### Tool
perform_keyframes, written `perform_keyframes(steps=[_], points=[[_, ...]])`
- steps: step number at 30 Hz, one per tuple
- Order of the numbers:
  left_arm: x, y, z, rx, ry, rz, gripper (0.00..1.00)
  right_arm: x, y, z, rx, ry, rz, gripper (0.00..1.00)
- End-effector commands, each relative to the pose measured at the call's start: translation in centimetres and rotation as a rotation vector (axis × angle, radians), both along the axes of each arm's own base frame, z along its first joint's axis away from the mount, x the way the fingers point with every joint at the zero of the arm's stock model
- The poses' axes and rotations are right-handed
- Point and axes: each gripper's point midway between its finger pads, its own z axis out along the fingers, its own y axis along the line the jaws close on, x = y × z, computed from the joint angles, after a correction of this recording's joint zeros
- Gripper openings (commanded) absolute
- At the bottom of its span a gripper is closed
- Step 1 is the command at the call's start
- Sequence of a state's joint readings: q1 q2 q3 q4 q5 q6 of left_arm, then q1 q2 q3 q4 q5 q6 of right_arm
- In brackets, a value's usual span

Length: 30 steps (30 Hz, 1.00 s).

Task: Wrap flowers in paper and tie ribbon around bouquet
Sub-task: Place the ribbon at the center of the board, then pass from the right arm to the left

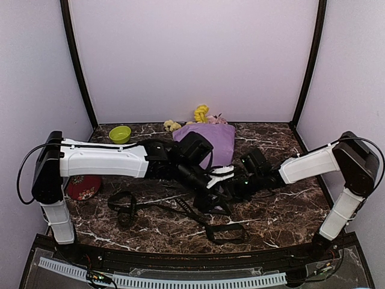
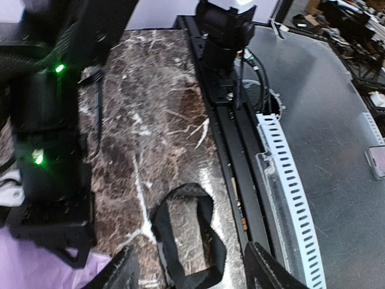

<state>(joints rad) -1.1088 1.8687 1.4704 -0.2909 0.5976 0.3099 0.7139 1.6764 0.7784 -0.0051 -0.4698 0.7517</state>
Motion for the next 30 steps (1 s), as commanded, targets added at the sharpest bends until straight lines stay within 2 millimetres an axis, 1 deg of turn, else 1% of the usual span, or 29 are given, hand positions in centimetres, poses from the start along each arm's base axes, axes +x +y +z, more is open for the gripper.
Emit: perform_keyframes(steps=[1, 2, 3, 4, 6, 8, 10, 11, 13, 14, 16, 17, 18, 19, 21, 22, 23, 25, 26, 29, 30], points=[[2.1, 3.0, 1.8, 0.009, -0.1, 0.122, 0.62, 1.3, 0.6, 1.8, 0.028, -0.066, -0.003, 0.0], [2.9, 4.2, 1.0, 0.036, -0.085, 0.168, 0.62, 1.4, 0.6, 1.9, 0.028, -0.069, -0.004, 0.0], [4.2, 5.3, 1.1, 0.043, -0.069, 0.228, 0.61, 1.4, 0.6, 1.9, 0.028, -0.069, -0.005, 0.0], [5.6, 6.9, 0.0, 0.072, -0.037, 0.296, 0.59, 1.4, 0.6, 1.8, 0.028, -0.068, -0.005, 0.0], [8.8, 10.0, -1.6, 0.124, 0.019, 0.463, 0.53, 1.4, 0.6, 1.8, 0.029, -0.067, -0.005, 0.0], [11.1, 13.0, -3.7, 0.183, 0.052, 0.594, 0.49, 1.3, 0.5, 1.7, 0.029, -0.066, -0.005, 0.0], [11.7, 14.7, -5.4, 0.222, 0.041, 0.655, 0.49, 1.3, 0.6, 1.7, 0.031, -0.064, -0.006, 0.0], [11.7, 15.0, -5.9, 0.223, 0.025, 0.658, 0.49, 1.3, 0.6, 1.8, 0.036, -0.064, -0.006, 0.0], [11.7, 15.0, -6.4, 0.194, 0.017, 0.658, 0.49, 1.3, 0.7, 1.7, 0.039, -0.059, -0.006, 0.0], [11.8, 14.8, -6.3, 0.168, 0.008, 0.656, 0.49, 1.3, 0.7, 1.7, 0.04, -0.057, -0.005, 0.0], [11.8, 14.4, -5.8, 0.107, -0.02, 0.645, 0.48, 1.3, 0.8, 1.7, 0.045, -0.054, -0.005, 0.0], [11.8, 14.2, -5.3, 0.079, -0.063, 0.643, 0.48, 1.3, 0.9, 1.8, 0.049, -0.054, -0.006, 0.0], [11.7, 13.8, -4.6, 0.043, -0.153, 0.629, 0.47, 1.3, 0.9, 1.8, 0.052, -0.054, -0.007, 0.0], [11.1, 13.1, -3.8, 0.011, -0.263, 0.6, 0.47, 1.3, 1.0, 1.8, 0.054, -0.053, -0.005, 0.0], [9.1, 11.3, -2.3, -0.08, -0.475, 0.492, 0.47, 1.3, 1.0, 1.7, 0.057, -0.05, -0.008, 0.0], [8.3, 10.6, -2.1, -0.122, -0.534, 0.45, 0.5, 1.3, 1.0, 1.6, 0.059, -0.048, -0.008, 0.0], [8.1, 9.9, -1.7, -0.167, -0.567, 0.436, 0.55, 1.2, 1.1, 1.6, 0.06, -0.044, -0.008, 0.0], [8.4, 9.1, -2.8, -0.15, -0.573, 0.426, 0.63, 1.2, 1.1, 1.5, 0.062, -0.039, -0.007, 0.0], [8.5, 8.4, -3.4, -0.131, -0.579, 0.401, 0.65, 1.2, 1.1, 1.5, 0.064, -0.04, -0.008, 0.0], [7.7, 6.4, -6.0, -0.06, -0.646, 0.281, 0.69, 1.1, 1.0, 1.8, 0.071, -0.043, -0.013, 0.0], [7.5, 5.8, -6.6, -0.047, -0.672, 0.252, 0.71, 1.1, 1.0, 1.8, 0.072, -0.045, -0.014, 0.0]])
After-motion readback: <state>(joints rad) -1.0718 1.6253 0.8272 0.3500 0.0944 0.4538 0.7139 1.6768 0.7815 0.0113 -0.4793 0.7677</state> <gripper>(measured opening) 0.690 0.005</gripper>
